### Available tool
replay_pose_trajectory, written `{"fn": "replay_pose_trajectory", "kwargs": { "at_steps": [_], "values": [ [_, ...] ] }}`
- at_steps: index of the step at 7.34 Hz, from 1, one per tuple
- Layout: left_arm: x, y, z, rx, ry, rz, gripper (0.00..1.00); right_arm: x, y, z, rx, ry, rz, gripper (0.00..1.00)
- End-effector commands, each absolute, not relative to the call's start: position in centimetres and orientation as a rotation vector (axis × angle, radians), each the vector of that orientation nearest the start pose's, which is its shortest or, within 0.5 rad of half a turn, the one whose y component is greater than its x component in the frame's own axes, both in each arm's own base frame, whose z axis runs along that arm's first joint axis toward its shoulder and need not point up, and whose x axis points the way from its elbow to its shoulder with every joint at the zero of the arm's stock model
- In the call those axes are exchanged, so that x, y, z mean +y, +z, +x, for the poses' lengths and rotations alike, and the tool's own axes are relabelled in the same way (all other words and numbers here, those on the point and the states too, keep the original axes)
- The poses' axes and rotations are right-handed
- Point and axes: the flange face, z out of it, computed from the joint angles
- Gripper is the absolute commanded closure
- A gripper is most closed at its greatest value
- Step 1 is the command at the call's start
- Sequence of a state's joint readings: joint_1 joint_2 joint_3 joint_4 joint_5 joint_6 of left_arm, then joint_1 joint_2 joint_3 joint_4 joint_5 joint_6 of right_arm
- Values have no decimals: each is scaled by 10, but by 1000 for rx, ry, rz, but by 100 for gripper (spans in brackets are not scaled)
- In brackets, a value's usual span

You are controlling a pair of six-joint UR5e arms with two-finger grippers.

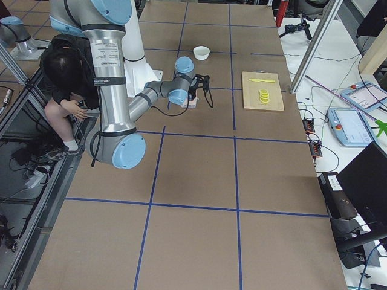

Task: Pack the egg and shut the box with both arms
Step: 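Push the clear lid down over the eggs with the right gripper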

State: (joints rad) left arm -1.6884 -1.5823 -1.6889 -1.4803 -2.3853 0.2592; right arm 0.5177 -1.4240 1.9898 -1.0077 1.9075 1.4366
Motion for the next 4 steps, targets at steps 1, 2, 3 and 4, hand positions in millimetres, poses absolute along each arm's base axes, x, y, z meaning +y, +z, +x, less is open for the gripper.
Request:
{"fn": "replay_pose_trajectory", "kwargs": {
  "at_steps": [1,2,3,4],
  "values": [
    [-487,600,-118,794,152,191,0,-343,317,-409,-1164,149,86,92],
    [-487,599,-118,793,152,192,0,-343,316,-408,-1165,147,85,92],
    [-487,599,-118,793,152,192,0,-343,315,-407,-1169,140,79,92],
    [-489,598,-118,793,153,195,0,-347,329,-404,-1138,145,77,92]
  ]
}}
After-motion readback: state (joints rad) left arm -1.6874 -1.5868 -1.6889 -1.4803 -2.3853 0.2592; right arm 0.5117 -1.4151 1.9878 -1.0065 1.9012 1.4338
